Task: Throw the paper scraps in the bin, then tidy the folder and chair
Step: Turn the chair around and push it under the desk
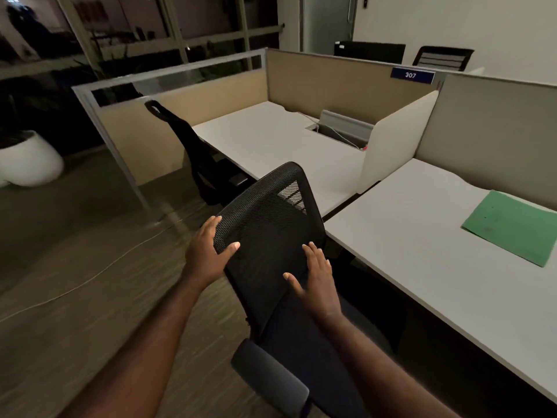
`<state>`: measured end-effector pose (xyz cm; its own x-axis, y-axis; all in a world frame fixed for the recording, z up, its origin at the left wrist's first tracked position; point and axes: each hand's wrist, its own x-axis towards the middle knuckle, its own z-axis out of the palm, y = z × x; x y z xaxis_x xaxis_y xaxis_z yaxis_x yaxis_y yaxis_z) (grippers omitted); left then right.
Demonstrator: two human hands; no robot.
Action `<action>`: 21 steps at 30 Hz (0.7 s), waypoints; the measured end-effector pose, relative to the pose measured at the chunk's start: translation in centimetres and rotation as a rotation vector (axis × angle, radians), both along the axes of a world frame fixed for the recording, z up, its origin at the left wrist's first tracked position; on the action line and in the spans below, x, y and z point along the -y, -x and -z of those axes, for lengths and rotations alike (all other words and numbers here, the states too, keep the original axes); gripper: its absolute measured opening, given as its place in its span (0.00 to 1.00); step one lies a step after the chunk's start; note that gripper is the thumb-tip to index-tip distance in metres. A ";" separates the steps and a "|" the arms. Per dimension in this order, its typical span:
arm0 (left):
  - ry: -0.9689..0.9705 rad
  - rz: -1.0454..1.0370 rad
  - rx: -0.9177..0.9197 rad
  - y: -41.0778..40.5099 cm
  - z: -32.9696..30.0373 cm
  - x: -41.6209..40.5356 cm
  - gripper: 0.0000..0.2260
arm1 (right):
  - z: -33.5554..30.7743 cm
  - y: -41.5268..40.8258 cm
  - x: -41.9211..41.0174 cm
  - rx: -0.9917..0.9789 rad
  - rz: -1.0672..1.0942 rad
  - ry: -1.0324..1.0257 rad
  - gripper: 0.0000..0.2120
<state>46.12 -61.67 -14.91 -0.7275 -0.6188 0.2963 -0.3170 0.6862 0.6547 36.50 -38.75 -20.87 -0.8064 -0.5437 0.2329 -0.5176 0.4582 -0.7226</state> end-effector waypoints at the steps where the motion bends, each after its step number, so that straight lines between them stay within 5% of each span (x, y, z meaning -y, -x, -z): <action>1: -0.008 -0.010 0.010 0.2 0.0 1.1 0.32 | -0.4 0.5 1.2 0.000 -0.006 0.010 0.36; 12: 0.079 0.147 0.153 6.5 0.0 11.0 0.34 | -3.2 6.2 14.0 0.004 0.101 0.094 0.35; 21: -0.139 0.201 0.217 9.9 3.1 14.0 0.34 | -3.9 10.3 22.5 0.149 0.247 0.154 0.38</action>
<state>36.23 -75.66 -18.05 -0.8761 -0.4802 0.0433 -0.3270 0.6577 0.6786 26.22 -61.23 -16.94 -0.9408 -0.2952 0.1666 -0.2878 0.4361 -0.8526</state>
